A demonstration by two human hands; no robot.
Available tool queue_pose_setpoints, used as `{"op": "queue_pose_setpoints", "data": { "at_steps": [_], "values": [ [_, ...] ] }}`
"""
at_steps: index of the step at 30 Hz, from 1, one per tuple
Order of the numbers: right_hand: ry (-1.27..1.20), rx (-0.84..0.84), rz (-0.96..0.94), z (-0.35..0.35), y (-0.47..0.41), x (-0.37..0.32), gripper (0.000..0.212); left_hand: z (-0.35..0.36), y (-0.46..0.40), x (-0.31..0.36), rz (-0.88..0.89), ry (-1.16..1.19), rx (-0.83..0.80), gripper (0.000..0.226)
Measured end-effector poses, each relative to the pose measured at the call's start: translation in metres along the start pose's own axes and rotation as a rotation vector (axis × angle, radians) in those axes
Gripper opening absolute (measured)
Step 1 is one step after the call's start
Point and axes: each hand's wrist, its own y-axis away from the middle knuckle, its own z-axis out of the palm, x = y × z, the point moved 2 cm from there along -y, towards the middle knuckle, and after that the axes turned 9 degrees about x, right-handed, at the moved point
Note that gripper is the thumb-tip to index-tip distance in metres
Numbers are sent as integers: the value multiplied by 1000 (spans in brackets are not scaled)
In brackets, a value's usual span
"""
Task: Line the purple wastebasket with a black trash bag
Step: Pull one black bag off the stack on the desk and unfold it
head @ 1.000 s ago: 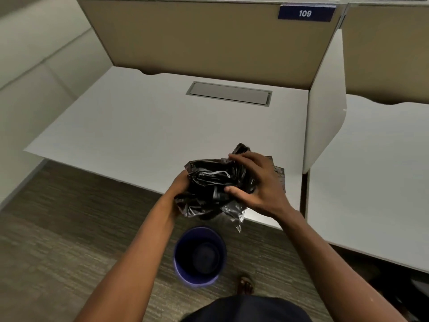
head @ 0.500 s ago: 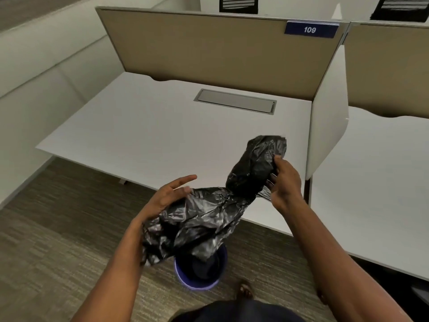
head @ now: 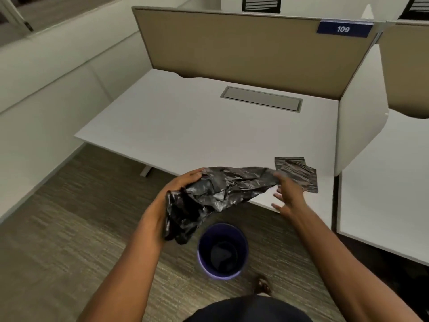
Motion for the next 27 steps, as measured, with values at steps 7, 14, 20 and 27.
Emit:
{"op": "queue_pose_setpoints", "data": {
  "at_steps": [7, 14, 20, 27],
  "values": [
    [121, -350, -502, 29, 138, 62, 59, -5, 19, -2, -242, 356, 132, 50],
    [232, -515, -598, 62, 181, 86, 44, -30, 22, -37, -20, 75, 416, 43],
    [443, -554, -500, 48, 149, 74, 48, -78, 50, -36, 371, -714, 240, 66],
    [989, -359, -957, 56, 144, 41, 43, -107, 63, -39, 271, -915, -121, 34]
  ]
}}
